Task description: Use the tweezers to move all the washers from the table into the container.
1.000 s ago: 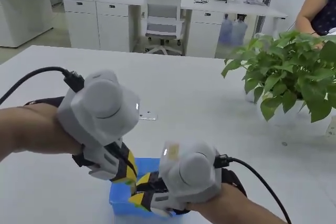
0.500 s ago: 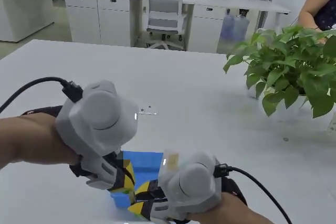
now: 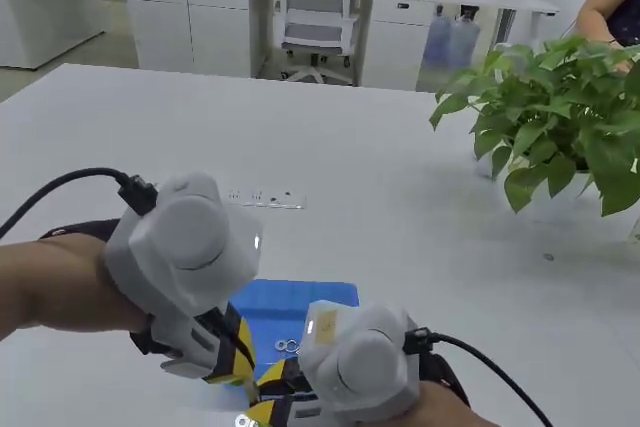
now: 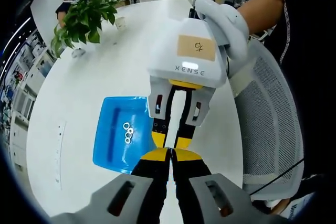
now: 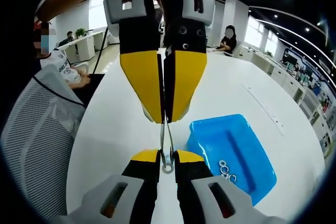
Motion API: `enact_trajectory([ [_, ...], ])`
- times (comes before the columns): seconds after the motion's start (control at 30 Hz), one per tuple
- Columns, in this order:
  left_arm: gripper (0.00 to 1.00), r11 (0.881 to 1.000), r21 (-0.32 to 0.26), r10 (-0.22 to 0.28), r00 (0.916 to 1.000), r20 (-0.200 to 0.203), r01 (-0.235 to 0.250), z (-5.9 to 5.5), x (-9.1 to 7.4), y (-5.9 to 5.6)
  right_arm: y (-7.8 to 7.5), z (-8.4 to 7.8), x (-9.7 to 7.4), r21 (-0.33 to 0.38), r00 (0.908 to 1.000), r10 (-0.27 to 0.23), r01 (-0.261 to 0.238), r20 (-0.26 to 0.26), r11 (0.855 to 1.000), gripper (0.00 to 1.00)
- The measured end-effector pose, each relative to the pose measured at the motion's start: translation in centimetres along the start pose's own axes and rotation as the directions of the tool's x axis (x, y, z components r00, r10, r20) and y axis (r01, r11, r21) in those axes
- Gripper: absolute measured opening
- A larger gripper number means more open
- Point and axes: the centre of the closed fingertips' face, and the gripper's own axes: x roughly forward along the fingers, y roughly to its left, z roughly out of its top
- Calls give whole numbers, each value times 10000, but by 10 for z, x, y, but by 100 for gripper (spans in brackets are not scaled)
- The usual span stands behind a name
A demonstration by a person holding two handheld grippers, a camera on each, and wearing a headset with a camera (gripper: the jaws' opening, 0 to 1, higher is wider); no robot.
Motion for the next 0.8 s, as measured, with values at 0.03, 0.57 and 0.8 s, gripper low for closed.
enact_trajectory([
  [0.03,6,10000,0,-13,10000,-1,13,0,1,0,1,-1,1,2,10000,9,-9,0,10000,12],
  [0.57,6,9994,-9,-348,9993,-119,348,-7,13,-4,7,-15,12,-60,9992,202,-204,-359,9998,12],
  [0.8,6,9991,-26,-415,9990,-169,415,-9,17,-4,8,-18,15,-5,9989,266,-266,-378,9996,12],
])
